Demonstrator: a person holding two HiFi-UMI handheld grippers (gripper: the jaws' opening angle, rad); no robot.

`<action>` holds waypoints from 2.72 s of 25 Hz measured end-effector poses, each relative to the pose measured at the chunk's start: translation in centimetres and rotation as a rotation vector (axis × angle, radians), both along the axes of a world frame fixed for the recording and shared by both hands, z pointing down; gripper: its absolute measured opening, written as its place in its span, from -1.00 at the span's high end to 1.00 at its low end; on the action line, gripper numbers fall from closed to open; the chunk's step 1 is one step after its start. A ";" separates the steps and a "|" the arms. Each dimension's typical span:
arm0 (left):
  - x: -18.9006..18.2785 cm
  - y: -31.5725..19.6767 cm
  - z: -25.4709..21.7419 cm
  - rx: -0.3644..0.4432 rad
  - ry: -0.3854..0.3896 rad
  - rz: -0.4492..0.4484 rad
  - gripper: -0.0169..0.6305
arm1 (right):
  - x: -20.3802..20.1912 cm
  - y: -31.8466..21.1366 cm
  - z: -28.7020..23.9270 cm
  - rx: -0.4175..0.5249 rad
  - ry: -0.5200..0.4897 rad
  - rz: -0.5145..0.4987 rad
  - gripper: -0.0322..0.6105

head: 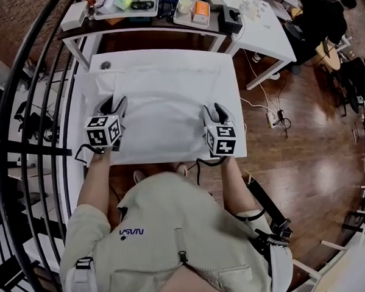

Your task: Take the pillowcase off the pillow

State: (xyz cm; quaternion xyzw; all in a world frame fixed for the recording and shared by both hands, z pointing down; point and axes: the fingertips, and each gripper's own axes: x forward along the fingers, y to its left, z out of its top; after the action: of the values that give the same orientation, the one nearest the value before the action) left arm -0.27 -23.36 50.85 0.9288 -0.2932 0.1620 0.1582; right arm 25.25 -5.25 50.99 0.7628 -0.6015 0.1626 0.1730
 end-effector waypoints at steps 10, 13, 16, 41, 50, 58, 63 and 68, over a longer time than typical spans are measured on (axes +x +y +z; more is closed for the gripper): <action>-4.3 11.3 5.9 -0.114 -0.116 0.087 0.08 | -8.7 3.9 3.8 -0.226 -0.117 -0.272 0.72; -2.8 10.8 7.6 -0.082 -0.184 0.101 0.14 | -7.9 3.1 5.5 -0.257 -0.075 -0.230 0.74; -0.9 9.3 7.7 -0.036 -0.204 0.106 0.17 | -6.4 1.7 5.5 -0.229 0.001 -0.199 0.74; -3.0 7.2 2.3 0.121 -0.055 -0.041 0.93 | -2.0 -1.8 0.8 -0.093 0.168 -0.033 0.89; -12.0 4.3 2.9 0.139 -0.079 -0.207 0.94 | -14.5 -7.7 -3.0 0.038 0.173 -0.258 0.89; -13.3 3.9 6.7 0.034 -0.077 -0.123 0.65 | -27.7 -11.1 -0.7 -0.007 0.180 -0.538 0.70; -13.1 2.0 9.5 0.011 -0.126 -0.070 0.65 | -31.5 -12.6 1.3 -0.068 0.224 -0.585 0.45; -11.1 3.0 11.2 -0.058 -0.060 0.052 0.47 | -33.7 -12.6 4.8 -0.195 0.287 -0.640 0.31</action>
State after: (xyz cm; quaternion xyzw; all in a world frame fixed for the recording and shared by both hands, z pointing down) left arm -11.35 -20.38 62.04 0.9259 -0.2689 0.2020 0.1718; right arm -8.46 -17.89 55.82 0.5309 -0.7610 0.0484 0.3696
